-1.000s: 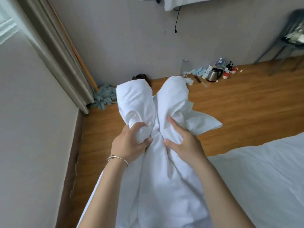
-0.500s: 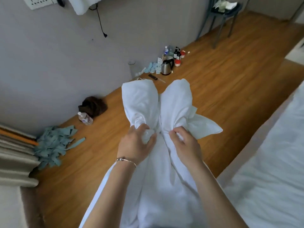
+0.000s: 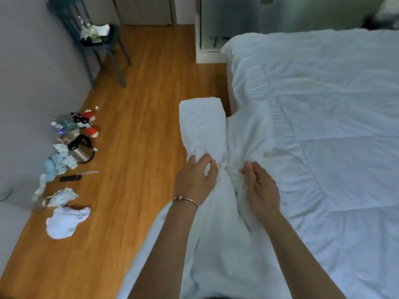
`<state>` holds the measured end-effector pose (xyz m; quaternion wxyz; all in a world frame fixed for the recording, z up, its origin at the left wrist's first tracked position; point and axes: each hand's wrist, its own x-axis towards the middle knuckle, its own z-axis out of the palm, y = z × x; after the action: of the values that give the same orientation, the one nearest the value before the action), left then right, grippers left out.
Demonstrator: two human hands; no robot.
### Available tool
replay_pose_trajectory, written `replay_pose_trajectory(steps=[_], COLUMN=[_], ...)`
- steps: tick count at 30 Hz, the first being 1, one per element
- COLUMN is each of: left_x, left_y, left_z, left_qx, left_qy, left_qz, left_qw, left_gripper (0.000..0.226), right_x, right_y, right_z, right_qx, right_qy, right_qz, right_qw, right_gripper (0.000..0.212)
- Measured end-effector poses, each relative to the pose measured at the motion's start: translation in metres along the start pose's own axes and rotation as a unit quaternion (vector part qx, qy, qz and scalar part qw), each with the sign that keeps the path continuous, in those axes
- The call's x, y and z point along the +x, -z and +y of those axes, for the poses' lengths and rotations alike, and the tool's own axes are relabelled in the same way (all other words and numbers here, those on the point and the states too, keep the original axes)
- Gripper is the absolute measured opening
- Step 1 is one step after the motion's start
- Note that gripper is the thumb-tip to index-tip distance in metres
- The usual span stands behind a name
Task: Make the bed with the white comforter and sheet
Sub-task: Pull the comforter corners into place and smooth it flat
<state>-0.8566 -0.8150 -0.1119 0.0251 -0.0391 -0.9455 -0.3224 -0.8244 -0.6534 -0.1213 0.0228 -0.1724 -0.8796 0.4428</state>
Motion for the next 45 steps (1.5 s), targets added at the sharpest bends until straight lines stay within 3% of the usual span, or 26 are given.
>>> replay_pose_trajectory(steps=[10,15,19,23,34,40,45], left_x=[0.228,0.321,0.407,0.483,0.561,0.566,0.551], left_y=[-0.123,-0.196,-0.253,-0.283,-0.396,-0.445,-0.488], left_z=[0.111,0.164,0.204,0.259,0.418,0.516,0.583], left_qx=[-0.047,-0.073,-0.069,-0.063,-0.134,-0.149,-0.2], left_qy=[-0.198,-0.287,-0.365,-0.437,-0.375,-0.392,-0.35], left_qz=[-0.128,-0.211,-0.279,-0.307,-0.435,-0.475,-0.526], left_qw=[0.971,0.931,0.886,0.843,0.808,0.773,0.749], left_gripper=[0.029,0.029,0.026,0.025,0.044,0.041,0.042], right_x=[0.18,0.258,0.331,0.397,0.494,0.491,0.464], right_y=[0.082,0.105,0.114,0.135,0.276,0.356,0.412], right_z=[0.038,0.068,0.081,0.075,0.136,0.181,0.217], right_qx=[0.031,0.033,0.037,0.067,0.123,0.162,0.167], right_qy=[-0.162,-0.253,-0.316,-0.374,-0.406,-0.368,-0.368], right_qz=[0.195,0.285,0.335,0.378,0.475,0.533,0.565], right_qw=[0.967,0.924,0.887,0.844,0.771,0.745,0.719], right_gripper=[0.04,0.037,0.019,0.024,0.015,0.015,0.017])
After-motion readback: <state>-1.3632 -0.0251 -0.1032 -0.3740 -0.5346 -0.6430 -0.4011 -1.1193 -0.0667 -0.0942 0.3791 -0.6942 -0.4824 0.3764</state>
